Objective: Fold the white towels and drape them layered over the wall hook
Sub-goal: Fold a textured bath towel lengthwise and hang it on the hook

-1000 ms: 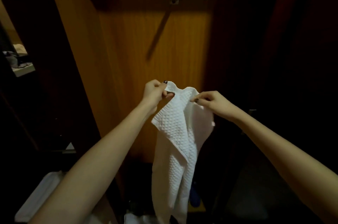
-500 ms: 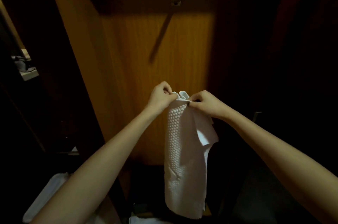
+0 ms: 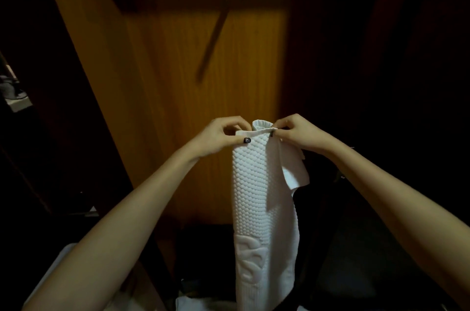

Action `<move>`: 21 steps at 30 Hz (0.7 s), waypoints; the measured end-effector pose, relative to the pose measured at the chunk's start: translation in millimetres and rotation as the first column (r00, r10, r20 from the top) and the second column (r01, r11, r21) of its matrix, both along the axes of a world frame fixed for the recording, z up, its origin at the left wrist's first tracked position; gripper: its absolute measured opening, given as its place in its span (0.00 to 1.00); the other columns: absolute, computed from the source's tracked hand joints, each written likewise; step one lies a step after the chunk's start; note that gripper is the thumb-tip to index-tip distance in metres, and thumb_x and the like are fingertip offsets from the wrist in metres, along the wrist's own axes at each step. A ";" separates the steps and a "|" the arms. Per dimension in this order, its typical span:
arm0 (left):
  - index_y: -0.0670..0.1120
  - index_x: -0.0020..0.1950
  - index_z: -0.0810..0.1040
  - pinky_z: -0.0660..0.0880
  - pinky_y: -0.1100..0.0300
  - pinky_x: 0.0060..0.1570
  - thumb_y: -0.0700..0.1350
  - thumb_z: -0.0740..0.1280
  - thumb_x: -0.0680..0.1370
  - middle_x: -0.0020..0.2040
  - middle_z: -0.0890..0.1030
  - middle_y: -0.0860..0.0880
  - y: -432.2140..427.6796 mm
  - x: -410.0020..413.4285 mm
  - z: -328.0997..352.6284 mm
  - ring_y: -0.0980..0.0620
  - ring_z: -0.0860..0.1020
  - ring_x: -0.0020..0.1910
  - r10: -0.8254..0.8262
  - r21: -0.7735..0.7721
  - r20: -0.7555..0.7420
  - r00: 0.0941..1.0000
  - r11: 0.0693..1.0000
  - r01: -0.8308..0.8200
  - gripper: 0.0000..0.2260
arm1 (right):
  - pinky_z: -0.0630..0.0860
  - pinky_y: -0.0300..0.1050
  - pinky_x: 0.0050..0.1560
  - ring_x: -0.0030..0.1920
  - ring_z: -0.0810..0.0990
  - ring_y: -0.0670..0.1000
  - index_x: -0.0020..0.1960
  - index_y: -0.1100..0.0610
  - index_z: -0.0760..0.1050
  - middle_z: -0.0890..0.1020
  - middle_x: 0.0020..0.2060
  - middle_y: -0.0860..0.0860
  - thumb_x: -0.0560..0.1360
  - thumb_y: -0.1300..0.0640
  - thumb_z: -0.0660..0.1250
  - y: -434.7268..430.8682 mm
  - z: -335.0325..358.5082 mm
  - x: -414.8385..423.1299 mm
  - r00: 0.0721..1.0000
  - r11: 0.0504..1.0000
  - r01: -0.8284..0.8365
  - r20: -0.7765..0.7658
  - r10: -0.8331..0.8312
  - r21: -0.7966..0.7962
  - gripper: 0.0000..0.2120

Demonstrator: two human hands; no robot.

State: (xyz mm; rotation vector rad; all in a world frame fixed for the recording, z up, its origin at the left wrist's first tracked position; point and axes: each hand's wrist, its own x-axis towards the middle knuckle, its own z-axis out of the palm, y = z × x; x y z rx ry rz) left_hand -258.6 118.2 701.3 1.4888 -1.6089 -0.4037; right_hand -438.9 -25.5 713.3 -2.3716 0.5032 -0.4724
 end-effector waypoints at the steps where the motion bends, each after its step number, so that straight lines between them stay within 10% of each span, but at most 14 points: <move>1: 0.48 0.48 0.80 0.72 0.70 0.42 0.35 0.72 0.74 0.42 0.80 0.58 -0.6 -4.0 0.4 0.63 0.77 0.41 -0.027 -0.007 -0.034 0.999 1.000 0.026 0.09 | 0.64 0.44 0.36 0.34 0.69 0.50 0.40 0.71 0.76 0.73 0.32 0.55 0.77 0.62 0.65 -1.4 1.0 -2.5 1.000 1.000 0.008 0.003 -0.008 -0.003 0.12; 12: 0.51 0.33 0.75 0.61 0.64 0.31 0.48 0.74 0.74 0.30 0.72 0.58 -6.5 0.0 15.0 0.62 0.68 0.30 0.092 0.142 0.229 0.969 0.982 -0.127 0.12 | 0.73 0.38 0.42 0.39 0.78 0.46 0.42 0.62 0.83 0.82 0.37 0.52 0.77 0.63 0.66 -4.8 12.9 -26.8 0.999 0.995 -0.012 0.044 0.008 0.100 0.09; 21: 0.40 0.31 0.69 0.58 0.64 0.32 0.41 0.73 0.75 0.34 0.67 0.49 -12.0 -14.8 11.7 0.57 0.64 0.32 0.245 -0.213 0.011 0.969 0.948 -0.237 0.17 | 0.77 0.32 0.44 0.41 0.82 0.41 0.46 0.61 0.84 0.85 0.39 0.47 0.73 0.65 0.69 -13.1 19.8 -38.6 0.999 0.995 -0.006 0.050 0.001 0.098 0.05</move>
